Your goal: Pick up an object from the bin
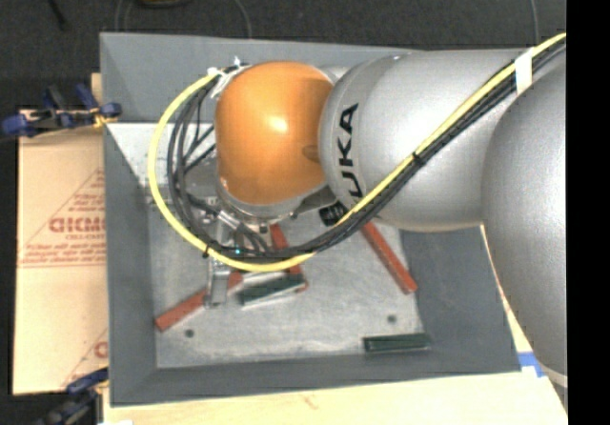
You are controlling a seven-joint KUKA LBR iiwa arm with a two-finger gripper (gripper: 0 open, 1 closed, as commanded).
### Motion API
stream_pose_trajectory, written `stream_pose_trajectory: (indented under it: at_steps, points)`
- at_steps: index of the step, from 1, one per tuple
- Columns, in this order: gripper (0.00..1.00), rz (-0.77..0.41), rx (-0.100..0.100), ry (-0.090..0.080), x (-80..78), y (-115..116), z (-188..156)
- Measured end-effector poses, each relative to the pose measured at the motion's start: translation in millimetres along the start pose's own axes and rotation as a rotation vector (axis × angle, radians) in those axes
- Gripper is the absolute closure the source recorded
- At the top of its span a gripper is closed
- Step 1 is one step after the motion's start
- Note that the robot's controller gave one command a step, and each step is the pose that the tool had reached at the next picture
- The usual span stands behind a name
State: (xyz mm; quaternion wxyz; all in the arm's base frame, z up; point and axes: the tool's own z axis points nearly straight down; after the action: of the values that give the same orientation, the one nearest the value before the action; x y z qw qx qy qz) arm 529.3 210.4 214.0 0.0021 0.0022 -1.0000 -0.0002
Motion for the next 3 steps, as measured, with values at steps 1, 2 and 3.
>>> stream_pose_trajectory:
  at_steps: [1,2,3]
  points:
    - [0.00,0.003,-0.001,-0.005,-1.2,-1,-3]
    - [0.00,-0.084,-0.002,-0.012,-4.7,-7,27]
    - [1.00,0.126,-0.008,-0.020,16.9,-20,135]
